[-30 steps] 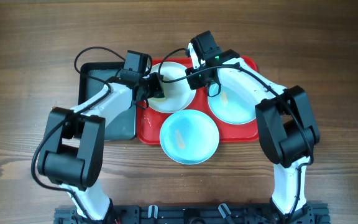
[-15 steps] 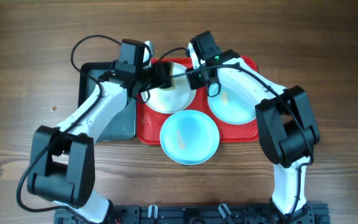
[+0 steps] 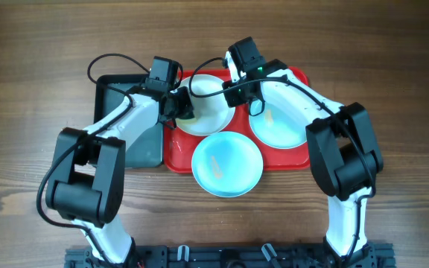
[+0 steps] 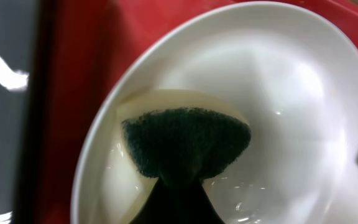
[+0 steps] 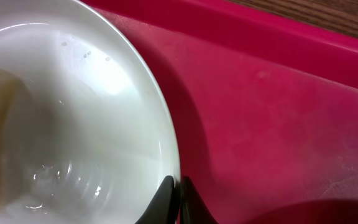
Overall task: Clean dirty plates on tray and stack at the side
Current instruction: 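Scrub the white plate with the sponge held in left gripper, then return the sponge over the black tray with left gripper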
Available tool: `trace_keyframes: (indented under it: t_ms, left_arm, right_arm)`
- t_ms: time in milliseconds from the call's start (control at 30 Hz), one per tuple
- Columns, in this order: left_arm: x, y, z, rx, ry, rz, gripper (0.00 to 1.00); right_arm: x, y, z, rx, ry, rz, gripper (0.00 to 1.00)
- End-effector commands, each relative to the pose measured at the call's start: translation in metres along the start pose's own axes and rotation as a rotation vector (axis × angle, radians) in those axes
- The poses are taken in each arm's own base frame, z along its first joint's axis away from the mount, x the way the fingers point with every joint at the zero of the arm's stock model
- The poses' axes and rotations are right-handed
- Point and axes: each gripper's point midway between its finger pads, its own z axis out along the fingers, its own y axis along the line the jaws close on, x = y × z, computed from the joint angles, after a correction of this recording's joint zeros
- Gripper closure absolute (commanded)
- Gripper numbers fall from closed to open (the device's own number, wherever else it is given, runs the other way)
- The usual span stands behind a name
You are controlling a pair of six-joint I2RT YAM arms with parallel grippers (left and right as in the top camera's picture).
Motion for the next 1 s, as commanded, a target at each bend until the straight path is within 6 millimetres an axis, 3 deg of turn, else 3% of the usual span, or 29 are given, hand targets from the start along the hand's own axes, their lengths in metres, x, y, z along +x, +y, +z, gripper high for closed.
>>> trace_keyframes:
  t_ms: [0, 133, 233, 333, 400, 500, 533, 600, 667, 700, 967]
  left_arm:
    - [0.018, -0.023, 0.011, 0.112, 0.077, 0.03, 0.96]
    - [0.015, -0.058, 0.007, 0.257, 0.065, 0.072, 0.96]
    - [0.003, -0.066, -0.003, 0.285, 0.029, 0.08, 0.96]
    - [-0.021, -0.079, -0.044, 0.294, -0.074, 0.1, 0.96]
    - [-0.038, -0.07, -0.07, 0.212, -0.177, 0.093, 0.96]
    - [-0.061, -0.034, -0.116, 0.033, -0.328, 0.044, 0.96]
    - [-0.064, -0.011, -0.134, -0.045, -0.356, 0.009, 0.96]
    - [-0.062, 0.038, -0.157, -0.181, -0.356, -0.07, 0.96]
    - [-0.06, 0.075, -0.165, -0.249, -0.327, -0.146, 0.96]
    - [-0.058, 0.088, -0.167, -0.261, -0.311, -0.173, 0.96]
    - [-0.055, 0.092, -0.164, -0.209, -0.244, -0.035, 0.96]
  right_arm:
    - [-0.008, 0.007, -0.013, -0.017, -0.034, -0.026, 0.96]
    - [-0.008, 0.007, -0.013, -0.017, -0.034, -0.026, 0.95]
    - [-0.009, 0.007, -0.013, -0.018, -0.037, -0.027, 0.96]
    - [-0.011, 0.007, -0.013, -0.019, -0.045, -0.028, 0.96]
    - [-0.011, 0.007, -0.013, -0.019, -0.045, -0.028, 0.96]
    - [-0.011, 0.007, -0.013, -0.018, -0.044, -0.028, 0.96]
    - [-0.01, 0.007, -0.013, -0.018, -0.044, -0.027, 0.93]
    - [-0.01, 0.007, -0.013, -0.018, -0.044, -0.028, 0.66]
    - [-0.01, 0.007, -0.013, -0.018, -0.043, -0.027, 0.48]
    - [-0.01, 0.006, -0.013, -0.015, -0.043, -0.027, 0.45]
    - [-0.007, 0.005, -0.005, -0.014, -0.028, 0.009, 0.43]
